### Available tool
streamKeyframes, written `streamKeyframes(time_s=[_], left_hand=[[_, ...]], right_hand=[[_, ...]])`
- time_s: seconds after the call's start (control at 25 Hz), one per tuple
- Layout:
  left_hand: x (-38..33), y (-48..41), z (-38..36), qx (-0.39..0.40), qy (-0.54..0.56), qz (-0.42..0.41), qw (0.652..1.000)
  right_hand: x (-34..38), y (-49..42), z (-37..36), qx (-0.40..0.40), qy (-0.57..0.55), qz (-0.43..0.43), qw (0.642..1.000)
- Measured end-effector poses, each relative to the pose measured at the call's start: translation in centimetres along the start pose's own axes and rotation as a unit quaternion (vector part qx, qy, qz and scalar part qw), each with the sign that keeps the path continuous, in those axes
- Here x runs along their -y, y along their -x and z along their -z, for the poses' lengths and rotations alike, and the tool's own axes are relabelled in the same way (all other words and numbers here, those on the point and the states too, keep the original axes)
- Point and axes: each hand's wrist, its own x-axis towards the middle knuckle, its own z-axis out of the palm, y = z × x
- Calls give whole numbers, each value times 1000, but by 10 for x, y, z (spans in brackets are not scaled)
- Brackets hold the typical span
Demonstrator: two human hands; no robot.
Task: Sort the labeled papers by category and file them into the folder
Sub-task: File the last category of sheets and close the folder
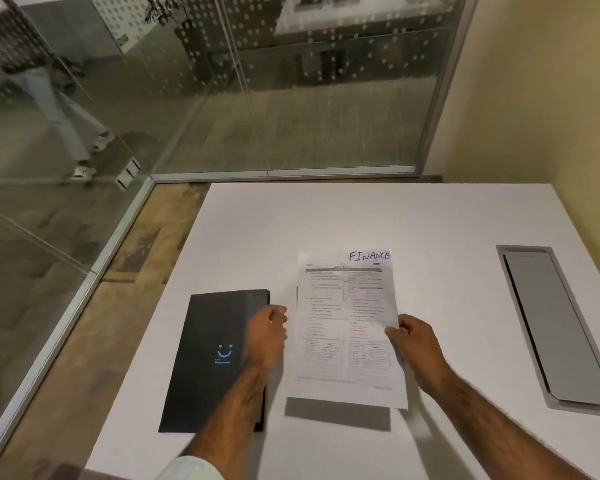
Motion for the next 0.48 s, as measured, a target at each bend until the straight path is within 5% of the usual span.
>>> streamKeyframes(time_s=[0.12,0.32,0.48], left_hand=[[54,-9,38,-26,-186,-48,981],[113,-33,55,103,-373,-75,919],[140,-49,50,123,-438,-99,885]], right_hand=[[-3,9,-19,-8,9,-20,1000],[-13,27,-53,-54,21,-51,997],[-22,45,-81,-83,17,-63,994]])
